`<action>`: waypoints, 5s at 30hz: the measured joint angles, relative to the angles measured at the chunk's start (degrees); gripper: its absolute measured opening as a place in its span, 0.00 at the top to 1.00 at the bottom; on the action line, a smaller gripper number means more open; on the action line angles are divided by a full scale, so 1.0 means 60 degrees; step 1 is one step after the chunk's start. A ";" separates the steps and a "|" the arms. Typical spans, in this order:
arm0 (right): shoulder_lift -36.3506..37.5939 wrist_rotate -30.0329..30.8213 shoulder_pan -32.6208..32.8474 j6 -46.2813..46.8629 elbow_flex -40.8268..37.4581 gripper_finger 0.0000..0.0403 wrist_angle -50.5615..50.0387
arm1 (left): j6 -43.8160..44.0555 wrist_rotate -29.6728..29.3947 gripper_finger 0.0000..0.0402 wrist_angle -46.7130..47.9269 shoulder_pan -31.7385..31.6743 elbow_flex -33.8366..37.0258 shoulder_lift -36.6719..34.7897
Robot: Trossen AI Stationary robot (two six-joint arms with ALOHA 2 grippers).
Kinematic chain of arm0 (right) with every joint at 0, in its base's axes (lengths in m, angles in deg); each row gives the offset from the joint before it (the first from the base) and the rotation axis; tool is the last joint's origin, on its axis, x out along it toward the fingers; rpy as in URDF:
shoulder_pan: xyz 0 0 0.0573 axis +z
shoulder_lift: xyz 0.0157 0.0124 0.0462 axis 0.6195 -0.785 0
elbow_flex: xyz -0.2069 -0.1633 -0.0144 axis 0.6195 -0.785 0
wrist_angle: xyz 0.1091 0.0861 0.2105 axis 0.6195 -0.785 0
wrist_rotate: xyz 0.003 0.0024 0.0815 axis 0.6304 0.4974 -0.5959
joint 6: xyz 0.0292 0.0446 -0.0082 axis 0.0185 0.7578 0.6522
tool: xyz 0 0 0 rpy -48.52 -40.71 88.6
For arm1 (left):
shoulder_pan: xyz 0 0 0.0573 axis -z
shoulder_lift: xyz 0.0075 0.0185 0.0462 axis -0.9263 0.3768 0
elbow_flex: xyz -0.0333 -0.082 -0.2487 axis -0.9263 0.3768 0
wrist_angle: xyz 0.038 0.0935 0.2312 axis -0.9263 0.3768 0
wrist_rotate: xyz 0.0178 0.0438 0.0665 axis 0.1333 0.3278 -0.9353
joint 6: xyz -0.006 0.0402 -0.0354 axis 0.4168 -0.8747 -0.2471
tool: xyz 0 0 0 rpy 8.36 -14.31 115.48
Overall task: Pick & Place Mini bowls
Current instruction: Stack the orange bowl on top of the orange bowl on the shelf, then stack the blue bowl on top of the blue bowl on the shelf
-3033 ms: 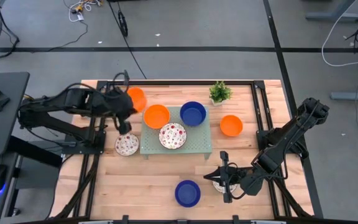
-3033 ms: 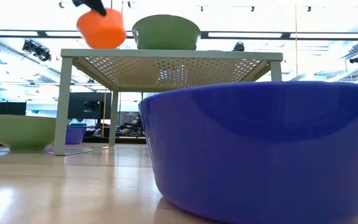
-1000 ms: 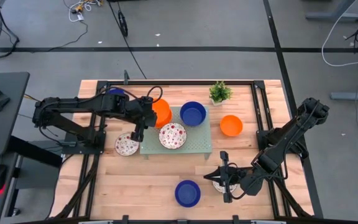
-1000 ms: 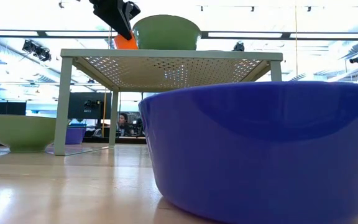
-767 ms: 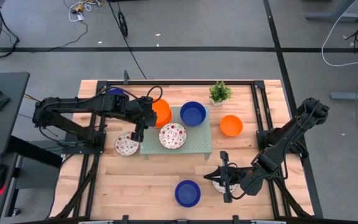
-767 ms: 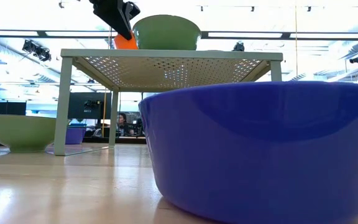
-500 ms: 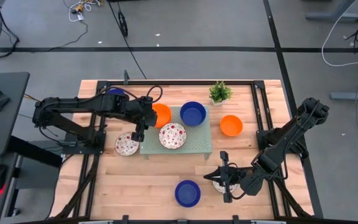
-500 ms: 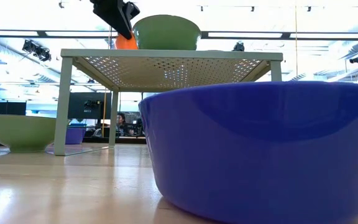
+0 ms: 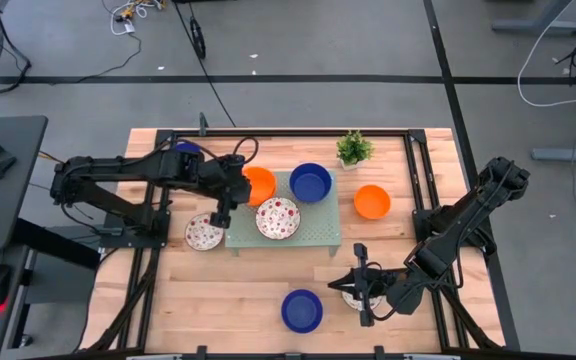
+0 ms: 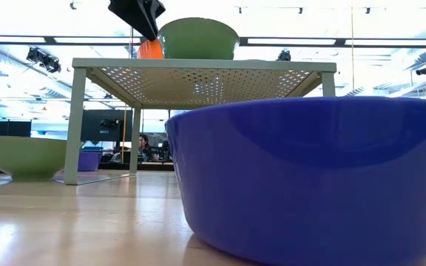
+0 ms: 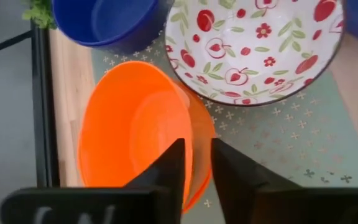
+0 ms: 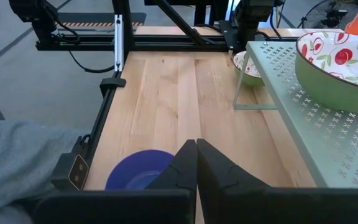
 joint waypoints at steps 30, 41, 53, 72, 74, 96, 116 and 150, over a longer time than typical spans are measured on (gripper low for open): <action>-0.0095 0.0031 -0.0004 0.0006 0.0000 0.98 -0.0099 | 0.0493 -0.0248 0.70 0.0723 -0.0018 0.0000 -0.0150; -0.0606 -0.0242 0.0004 0.0550 -0.0004 0.98 -0.0611 | 0.1573 0.0530 0.98 -0.0323 0.0130 0.2514 -0.2982; -0.2218 -0.3980 -0.0593 -0.1408 0.0007 0.96 0.3249 | 0.4980 0.0507 0.99 -0.5441 0.3099 0.7932 -0.6230; -0.5154 -0.5650 -0.0980 -0.1989 0.3840 0.61 -0.1943 | 0.5615 -0.1844 0.98 -1.2567 0.6031 1.1565 -0.6142; -0.5444 -0.5597 -0.1005 -0.2147 0.4219 0.62 -0.2613 | 0.5612 -0.1900 0.97 -1.2621 0.6078 1.1565 -0.6147; -0.5741 -0.5501 -0.1002 -0.2751 0.4076 0.71 -0.2943 | 0.5691 -0.1611 0.97 -1.2610 0.6120 1.1565 -0.6143; -0.5953 -0.5435 -0.0991 -0.3908 0.4073 0.96 -0.2801 | 0.5691 -0.1611 0.97 -1.2606 0.6120 1.1565 -0.6143; -0.1850 -0.2548 -0.4920 -0.6987 0.5931 1.00 -0.6353 | 0.5691 -0.1611 0.97 -1.2545 0.6120 1.1558 -0.6139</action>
